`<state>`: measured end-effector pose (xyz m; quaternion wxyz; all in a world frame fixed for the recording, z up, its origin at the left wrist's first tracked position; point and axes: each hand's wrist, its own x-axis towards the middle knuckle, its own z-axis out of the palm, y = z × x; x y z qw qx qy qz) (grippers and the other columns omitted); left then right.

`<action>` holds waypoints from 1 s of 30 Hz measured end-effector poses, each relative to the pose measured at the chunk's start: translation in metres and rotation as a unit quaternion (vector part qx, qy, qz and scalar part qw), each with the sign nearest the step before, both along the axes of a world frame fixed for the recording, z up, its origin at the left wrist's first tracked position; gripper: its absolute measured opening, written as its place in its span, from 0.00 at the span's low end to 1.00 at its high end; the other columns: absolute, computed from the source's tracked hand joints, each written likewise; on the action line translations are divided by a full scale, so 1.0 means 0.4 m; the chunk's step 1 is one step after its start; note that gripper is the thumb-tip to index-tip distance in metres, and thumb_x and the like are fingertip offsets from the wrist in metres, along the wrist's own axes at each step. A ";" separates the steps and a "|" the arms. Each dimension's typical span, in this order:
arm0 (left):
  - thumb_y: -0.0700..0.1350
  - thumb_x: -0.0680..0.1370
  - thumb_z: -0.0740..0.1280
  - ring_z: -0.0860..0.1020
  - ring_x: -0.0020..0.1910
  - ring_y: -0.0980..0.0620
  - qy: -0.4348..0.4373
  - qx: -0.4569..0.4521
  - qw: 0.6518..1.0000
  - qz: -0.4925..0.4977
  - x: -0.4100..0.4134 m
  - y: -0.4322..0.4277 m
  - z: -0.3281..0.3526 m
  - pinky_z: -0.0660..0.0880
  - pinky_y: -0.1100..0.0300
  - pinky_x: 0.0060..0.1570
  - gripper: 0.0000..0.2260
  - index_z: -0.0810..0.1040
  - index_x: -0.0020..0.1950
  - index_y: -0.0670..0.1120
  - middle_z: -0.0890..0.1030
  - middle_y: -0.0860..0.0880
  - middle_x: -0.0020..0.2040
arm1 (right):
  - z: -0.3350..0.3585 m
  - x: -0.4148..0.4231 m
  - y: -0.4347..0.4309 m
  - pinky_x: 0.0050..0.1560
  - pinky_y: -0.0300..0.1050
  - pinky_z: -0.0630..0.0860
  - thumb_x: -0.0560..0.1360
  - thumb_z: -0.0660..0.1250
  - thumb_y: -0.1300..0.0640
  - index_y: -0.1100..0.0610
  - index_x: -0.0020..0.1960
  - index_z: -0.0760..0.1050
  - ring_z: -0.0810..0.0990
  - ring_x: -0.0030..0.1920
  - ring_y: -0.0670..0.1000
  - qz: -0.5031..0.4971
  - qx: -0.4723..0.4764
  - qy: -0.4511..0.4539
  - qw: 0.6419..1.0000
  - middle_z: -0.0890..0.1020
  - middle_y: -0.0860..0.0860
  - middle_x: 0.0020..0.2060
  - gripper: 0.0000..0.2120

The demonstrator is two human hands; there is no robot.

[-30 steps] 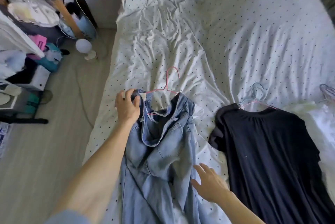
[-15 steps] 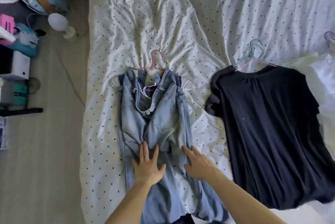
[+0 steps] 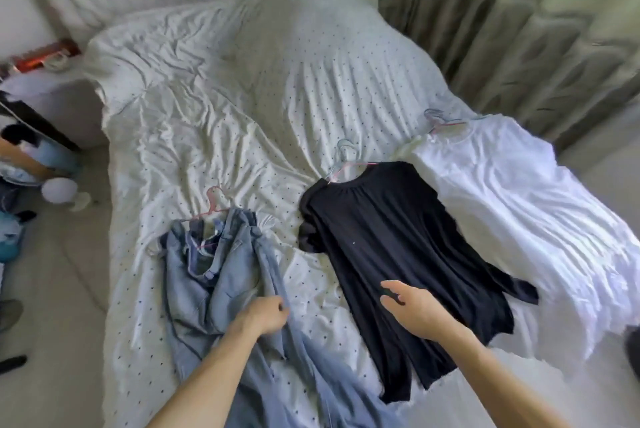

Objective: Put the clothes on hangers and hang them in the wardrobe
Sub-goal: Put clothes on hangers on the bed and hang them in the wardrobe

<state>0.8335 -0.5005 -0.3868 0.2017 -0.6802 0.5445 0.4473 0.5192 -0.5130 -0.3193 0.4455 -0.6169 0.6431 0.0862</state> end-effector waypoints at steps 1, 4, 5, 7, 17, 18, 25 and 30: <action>0.53 0.84 0.55 0.73 0.68 0.46 0.011 -0.017 1.000 -0.014 -0.065 -0.018 0.046 0.70 0.54 0.66 0.20 0.70 0.74 0.49 0.73 0.46 0.72 | 0.046 -0.066 0.016 0.60 0.40 0.73 0.82 0.58 0.42 0.44 0.76 0.64 0.75 0.67 0.48 -0.032 -0.019 -0.018 0.999 0.76 0.46 0.67 0.24; 0.55 0.83 0.56 0.76 0.63 0.50 0.057 -0.079 0.994 -0.058 -0.283 -0.056 0.184 0.71 0.57 0.63 0.20 0.71 0.73 0.52 0.76 0.49 0.69 | 0.174 -0.269 0.083 0.59 0.37 0.69 0.81 0.60 0.42 0.42 0.74 0.67 0.72 0.69 0.44 -0.125 -0.101 -0.052 0.986 0.76 0.42 0.67 0.22; 0.55 0.82 0.56 0.76 0.61 0.51 0.077 -0.102 0.989 -0.073 -0.361 -0.064 0.229 0.71 0.58 0.62 0.19 0.72 0.72 0.52 0.78 0.50 0.67 | 0.213 -0.337 0.111 0.59 0.37 0.69 0.81 0.61 0.43 0.41 0.73 0.68 0.73 0.68 0.44 -0.151 -0.130 -0.055 0.978 0.76 0.42 0.65 0.21; 0.57 0.82 0.58 0.76 0.62 0.53 0.109 -0.141 0.978 -0.108 -0.515 -0.079 0.317 0.71 0.59 0.63 0.20 0.72 0.72 0.54 0.79 0.52 0.65 | 0.283 -0.467 0.168 0.58 0.36 0.68 0.81 0.62 0.44 0.42 0.72 0.70 0.74 0.64 0.42 -0.189 -0.190 -0.048 0.962 0.77 0.41 0.63 0.19; 0.59 0.80 0.58 0.71 0.69 0.54 0.194 -0.355 0.846 -0.347 -1.220 -0.100 0.704 0.68 0.56 0.68 0.18 0.76 0.67 0.59 0.76 0.56 0.69 | 0.528 -1.006 0.487 0.69 0.50 0.70 0.79 0.63 0.45 0.41 0.73 0.67 0.74 0.67 0.49 -0.344 -0.381 0.098 0.853 0.76 0.44 0.68 0.22; 0.60 0.79 0.58 0.71 0.69 0.55 0.205 -0.374 0.828 -0.365 -1.280 -0.096 0.729 0.69 0.53 0.69 0.18 0.76 0.67 0.60 0.76 0.56 0.68 | 0.542 -1.047 0.519 0.69 0.50 0.69 0.79 0.64 0.46 0.41 0.73 0.67 0.73 0.68 0.49 -0.362 -0.395 0.104 0.838 0.76 0.44 0.67 0.22; 0.57 0.79 0.62 0.72 0.66 0.58 0.314 -0.413 0.715 -0.469 -1.676 0.002 0.840 0.68 0.58 0.68 0.16 0.77 0.66 0.59 0.78 0.59 0.63 | 0.614 -1.230 0.748 0.62 0.38 0.66 0.79 0.65 0.48 0.43 0.72 0.70 0.72 0.61 0.40 -0.499 -0.436 0.119 0.740 0.76 0.39 0.63 0.21; 0.56 0.81 0.62 0.66 0.71 0.59 0.360 -0.363 0.649 -0.563 -1.955 0.086 0.820 0.65 0.59 0.71 0.16 0.74 0.69 0.61 0.75 0.60 0.66 | 0.618 -1.329 0.895 0.67 0.39 0.64 0.81 0.61 0.46 0.39 0.73 0.67 0.67 0.71 0.43 -0.568 -0.399 0.191 0.694 0.71 0.38 0.69 0.20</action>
